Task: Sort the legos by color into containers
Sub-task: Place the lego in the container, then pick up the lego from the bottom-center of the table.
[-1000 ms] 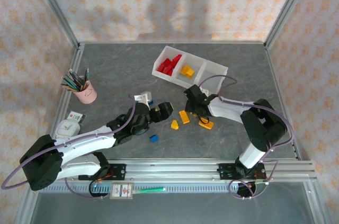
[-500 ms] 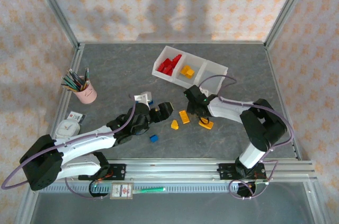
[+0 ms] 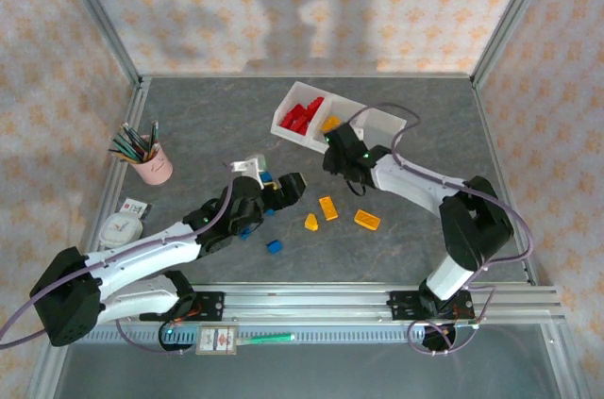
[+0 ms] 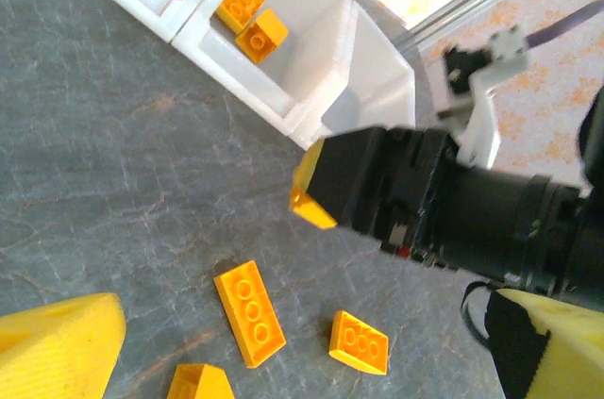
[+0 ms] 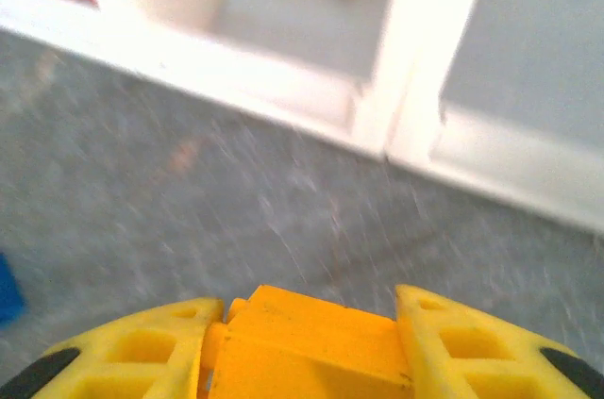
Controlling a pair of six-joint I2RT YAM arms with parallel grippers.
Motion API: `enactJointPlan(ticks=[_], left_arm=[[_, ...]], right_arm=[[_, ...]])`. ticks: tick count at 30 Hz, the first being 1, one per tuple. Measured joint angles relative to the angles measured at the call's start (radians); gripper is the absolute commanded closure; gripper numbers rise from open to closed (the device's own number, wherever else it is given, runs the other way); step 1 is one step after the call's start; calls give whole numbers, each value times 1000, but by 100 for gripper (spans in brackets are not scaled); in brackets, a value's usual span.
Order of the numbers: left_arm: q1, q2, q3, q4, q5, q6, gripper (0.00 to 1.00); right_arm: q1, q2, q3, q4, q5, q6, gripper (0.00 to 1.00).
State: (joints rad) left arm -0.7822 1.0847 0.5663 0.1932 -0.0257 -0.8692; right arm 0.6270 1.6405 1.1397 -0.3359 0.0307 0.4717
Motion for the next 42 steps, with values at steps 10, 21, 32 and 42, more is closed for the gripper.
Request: enactJointPlan(ticks=[10,21,32,42], left_arm=[[126,36,69,-24,47,50,1],[143,111,101,-23,101,67,1],[144,111,101,-24,107,67,1],[144,71,98,-24,132,66,1]], right_arm=[[-97,253,338,7,32,-107,62],[-131,446,536,-41,33,-161,44],[-130,438,549,-53,25,-163,36],[-129,191,323,-46,-13,-152,30]])
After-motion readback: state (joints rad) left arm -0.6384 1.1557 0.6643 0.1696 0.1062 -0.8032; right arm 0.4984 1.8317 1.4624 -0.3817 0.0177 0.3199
